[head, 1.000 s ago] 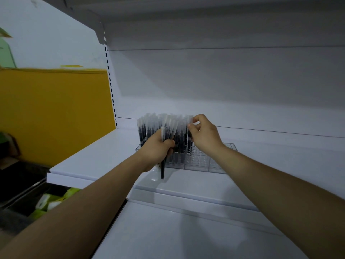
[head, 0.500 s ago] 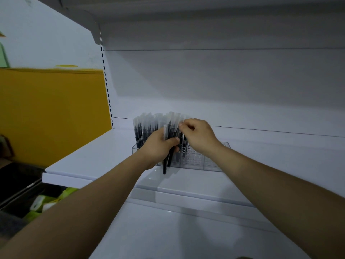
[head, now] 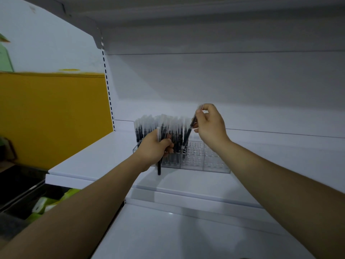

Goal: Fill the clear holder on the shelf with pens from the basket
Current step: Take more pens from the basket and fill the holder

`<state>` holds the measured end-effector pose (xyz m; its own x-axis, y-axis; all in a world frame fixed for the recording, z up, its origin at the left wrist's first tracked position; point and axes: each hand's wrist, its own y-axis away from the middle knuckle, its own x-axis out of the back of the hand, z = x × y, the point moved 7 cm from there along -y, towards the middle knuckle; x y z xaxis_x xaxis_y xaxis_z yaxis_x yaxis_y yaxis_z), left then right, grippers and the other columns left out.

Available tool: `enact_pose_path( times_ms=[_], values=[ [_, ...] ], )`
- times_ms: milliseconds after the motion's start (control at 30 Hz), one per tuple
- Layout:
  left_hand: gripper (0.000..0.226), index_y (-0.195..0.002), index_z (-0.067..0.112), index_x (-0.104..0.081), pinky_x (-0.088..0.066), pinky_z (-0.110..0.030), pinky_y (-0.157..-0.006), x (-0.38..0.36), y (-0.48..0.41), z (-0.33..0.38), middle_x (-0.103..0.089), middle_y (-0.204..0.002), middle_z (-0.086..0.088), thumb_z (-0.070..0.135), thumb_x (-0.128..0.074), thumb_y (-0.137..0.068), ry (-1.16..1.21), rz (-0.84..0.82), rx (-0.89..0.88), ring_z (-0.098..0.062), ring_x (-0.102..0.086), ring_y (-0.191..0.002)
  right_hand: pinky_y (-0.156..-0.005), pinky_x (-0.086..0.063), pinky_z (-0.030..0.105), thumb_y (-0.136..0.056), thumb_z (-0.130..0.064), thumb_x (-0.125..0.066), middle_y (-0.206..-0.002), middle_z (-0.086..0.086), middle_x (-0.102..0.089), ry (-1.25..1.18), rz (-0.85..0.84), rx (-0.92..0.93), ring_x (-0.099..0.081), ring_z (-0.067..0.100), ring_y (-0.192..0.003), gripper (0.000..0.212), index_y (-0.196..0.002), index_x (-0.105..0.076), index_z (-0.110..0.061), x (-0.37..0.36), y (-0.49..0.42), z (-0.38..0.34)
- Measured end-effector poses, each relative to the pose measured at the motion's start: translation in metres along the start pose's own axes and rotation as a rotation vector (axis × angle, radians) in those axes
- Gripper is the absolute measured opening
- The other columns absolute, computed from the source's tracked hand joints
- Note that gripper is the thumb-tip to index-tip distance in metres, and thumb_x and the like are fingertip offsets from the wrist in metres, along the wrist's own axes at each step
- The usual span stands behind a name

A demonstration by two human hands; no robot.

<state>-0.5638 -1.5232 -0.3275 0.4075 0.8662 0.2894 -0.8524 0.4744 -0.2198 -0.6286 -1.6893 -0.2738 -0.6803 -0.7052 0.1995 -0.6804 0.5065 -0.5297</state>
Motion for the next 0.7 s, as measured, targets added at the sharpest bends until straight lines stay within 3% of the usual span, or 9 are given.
enact_pose_path(
  times_ms=[100, 267, 333, 500, 700],
  values=[
    [0.009, -0.097, 0.013, -0.057, -0.053, -0.028, -0.066, 0.0, 0.001, -0.001, -0.066, -0.083, -0.008, 0.01, -0.048, -0.099, 0.004, -0.002, 0.0, -0.017, -0.064, -0.071, -0.076, -0.056, 0.05, -0.1, -0.028, -0.045, -0.092, 0.008, -0.064, 0.064, -0.042, 0.021, -0.064, 0.032, -0.084, 0.007, -0.105, -0.049, -0.028, -0.007, 0.005, 0.006],
    [0.011, -0.095, 0.016, -0.058, -0.056, -0.037, -0.079, -0.001, 0.0, -0.002, -0.067, -0.083, -0.007, 0.01, -0.049, -0.098, 0.016, -0.007, 0.01, -0.018, -0.065, -0.074, -0.067, -0.05, 0.034, -0.101, -0.027, -0.044, -0.091, 0.004, -0.064, 0.146, -0.11, 0.08, -0.063, 0.024, -0.08, 0.014, -0.113, -0.052, -0.024, -0.018, 0.012, 0.007],
    [0.011, -0.095, 0.017, -0.057, -0.055, -0.035, -0.078, -0.002, 0.0, -0.002, -0.067, -0.083, -0.006, 0.01, -0.048, -0.098, 0.022, -0.014, 0.011, -0.016, -0.065, -0.072, -0.063, -0.046, 0.03, -0.101, -0.026, -0.045, -0.087, 0.002, -0.062, 0.19, -0.143, 0.101, -0.059, 0.021, -0.074, 0.015, -0.112, -0.053, -0.022, -0.024, 0.015, 0.009],
    [0.009, -0.1, 0.014, -0.055, -0.054, -0.026, -0.067, -0.004, -0.001, -0.002, -0.066, -0.081, -0.005, 0.009, -0.048, -0.098, 0.01, -0.046, -0.012, -0.012, -0.063, -0.066, -0.071, -0.049, 0.038, -0.101, -0.028, -0.043, -0.091, 0.008, -0.062, 0.264, -0.172, 0.079, -0.06, 0.03, -0.084, 0.019, -0.113, -0.054, -0.017, -0.034, 0.018, 0.015],
    [0.01, -0.104, 0.012, -0.055, -0.055, -0.03, -0.069, -0.001, -0.001, -0.002, -0.066, -0.085, -0.008, 0.009, -0.047, -0.099, 0.005, -0.037, -0.042, -0.014, -0.064, -0.068, -0.063, -0.043, 0.033, -0.1, -0.031, -0.044, -0.073, 0.001, -0.056, 0.372, -0.174, 0.029, -0.051, 0.02, -0.064, 0.018, -0.1, -0.051, -0.014, -0.037, 0.011, 0.026]
  ],
)
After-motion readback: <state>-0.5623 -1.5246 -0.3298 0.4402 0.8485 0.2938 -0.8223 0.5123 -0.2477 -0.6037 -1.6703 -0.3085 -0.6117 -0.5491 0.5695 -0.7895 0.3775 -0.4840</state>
